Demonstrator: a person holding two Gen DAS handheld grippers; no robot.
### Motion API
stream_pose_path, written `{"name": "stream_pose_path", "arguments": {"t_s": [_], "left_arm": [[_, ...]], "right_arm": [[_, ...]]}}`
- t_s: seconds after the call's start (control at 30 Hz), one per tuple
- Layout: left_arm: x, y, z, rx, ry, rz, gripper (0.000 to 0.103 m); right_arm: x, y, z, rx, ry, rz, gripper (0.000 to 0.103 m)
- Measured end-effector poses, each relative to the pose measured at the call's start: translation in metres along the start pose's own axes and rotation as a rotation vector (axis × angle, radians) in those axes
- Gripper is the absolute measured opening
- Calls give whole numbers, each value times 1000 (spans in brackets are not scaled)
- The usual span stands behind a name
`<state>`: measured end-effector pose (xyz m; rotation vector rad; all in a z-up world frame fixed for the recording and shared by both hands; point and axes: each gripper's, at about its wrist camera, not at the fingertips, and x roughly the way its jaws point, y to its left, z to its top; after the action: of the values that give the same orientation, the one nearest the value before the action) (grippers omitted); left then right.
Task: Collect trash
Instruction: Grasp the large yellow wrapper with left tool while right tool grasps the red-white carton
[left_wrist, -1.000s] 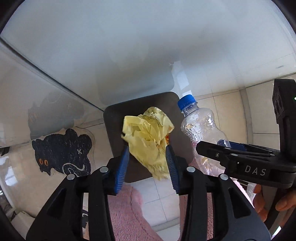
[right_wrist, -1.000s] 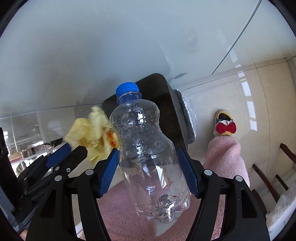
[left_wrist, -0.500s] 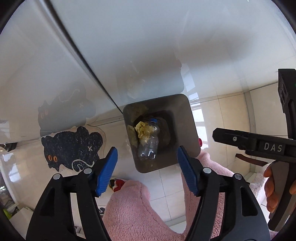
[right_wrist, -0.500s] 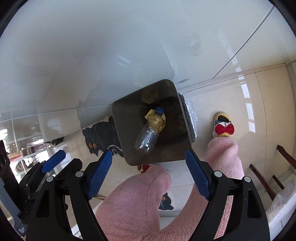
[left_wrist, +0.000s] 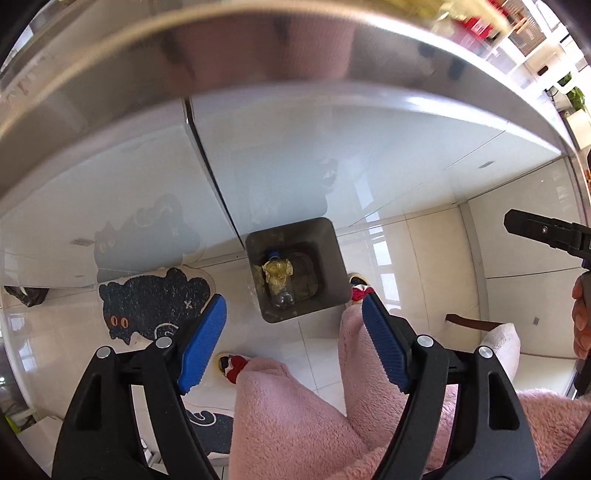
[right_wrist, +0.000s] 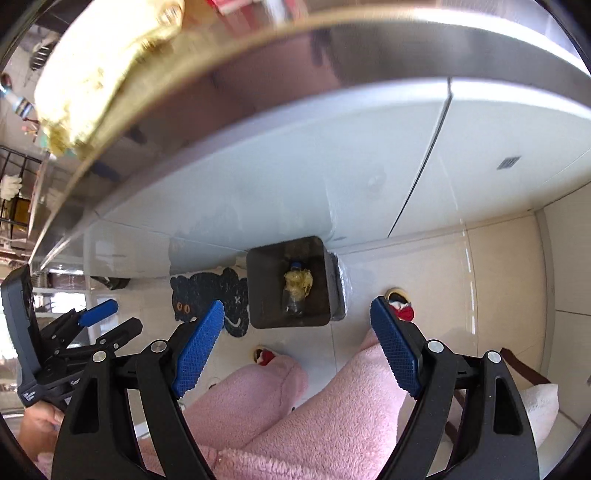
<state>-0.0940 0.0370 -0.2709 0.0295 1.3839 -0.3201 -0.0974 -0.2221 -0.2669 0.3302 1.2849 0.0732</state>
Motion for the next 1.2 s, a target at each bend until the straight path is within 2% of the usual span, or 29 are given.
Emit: {"name": "stream_pose_path", "arguments": {"t_s": [0.13, 0.23, 0.53, 0.73, 0.8, 1.0, 1.2], "left_arm": [[-37, -7, 12, 3, -43, -24, 78], [-62, -16, 25, 17, -89, -42, 78], [-107, -42, 75, 65, -251, -44, 79], [-119, -57, 111, 106, -324, -73, 78], [-119, -62, 124, 121, -337, -77, 72], [-103, -63, 155, 119, -319, -67, 57], [-92, -55, 165, 122, -311, -44, 57]], "right_arm": [[-56, 0, 14, -22, -118, 12, 82], [-84, 3, 31, -46, -197, 8, 82], [-112, 12, 91, -87, -308, 33, 82], [-112, 29, 132, -151, -329, 27, 82], [-109, 33, 147, -165, -327, 37, 82], [-100, 41, 178, -179, -320, 61, 76], [-80, 46, 201, -191, -278, 27, 76]]}}
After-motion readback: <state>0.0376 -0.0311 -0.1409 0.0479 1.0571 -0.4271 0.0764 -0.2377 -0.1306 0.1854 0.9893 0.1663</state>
